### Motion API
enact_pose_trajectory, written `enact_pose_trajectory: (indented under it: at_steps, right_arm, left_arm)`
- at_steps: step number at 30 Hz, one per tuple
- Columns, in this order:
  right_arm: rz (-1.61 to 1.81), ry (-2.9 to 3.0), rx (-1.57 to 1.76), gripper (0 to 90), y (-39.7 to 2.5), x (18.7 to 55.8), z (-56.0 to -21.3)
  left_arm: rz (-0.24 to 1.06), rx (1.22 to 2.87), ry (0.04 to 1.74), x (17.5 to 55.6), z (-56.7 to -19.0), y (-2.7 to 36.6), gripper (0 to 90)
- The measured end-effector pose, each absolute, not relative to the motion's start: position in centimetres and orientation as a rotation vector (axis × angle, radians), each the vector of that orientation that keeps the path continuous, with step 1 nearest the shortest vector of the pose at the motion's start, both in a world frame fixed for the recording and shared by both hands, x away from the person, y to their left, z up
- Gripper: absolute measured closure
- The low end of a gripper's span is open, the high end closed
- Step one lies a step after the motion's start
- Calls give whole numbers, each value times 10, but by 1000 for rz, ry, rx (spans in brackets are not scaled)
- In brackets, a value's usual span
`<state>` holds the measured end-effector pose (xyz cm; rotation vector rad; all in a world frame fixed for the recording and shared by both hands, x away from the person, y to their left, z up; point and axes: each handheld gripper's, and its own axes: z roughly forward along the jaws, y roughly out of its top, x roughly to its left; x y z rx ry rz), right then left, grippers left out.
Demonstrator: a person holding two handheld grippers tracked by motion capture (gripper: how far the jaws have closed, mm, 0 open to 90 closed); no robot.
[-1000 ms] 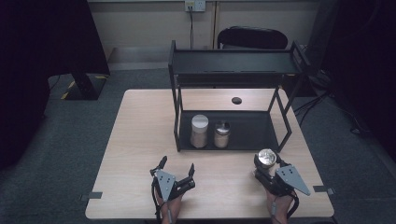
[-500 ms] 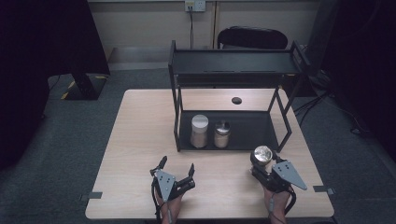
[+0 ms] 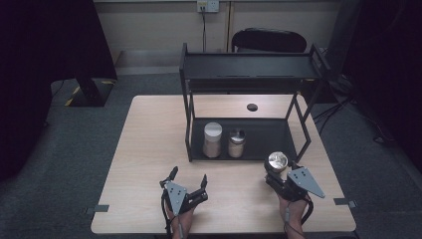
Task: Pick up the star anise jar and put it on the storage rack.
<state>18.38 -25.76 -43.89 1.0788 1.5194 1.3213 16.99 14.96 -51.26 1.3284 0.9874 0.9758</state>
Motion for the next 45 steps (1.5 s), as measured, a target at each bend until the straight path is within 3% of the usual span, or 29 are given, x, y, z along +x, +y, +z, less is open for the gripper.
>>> enact_pose_trajectory:
  at_steps: [45]
  right_arm:
    - [1349, 1529, 1052, 350, -252, 212, -422]
  left_arm:
    - [977, 1328, 987, 170, -513, 150, 19]
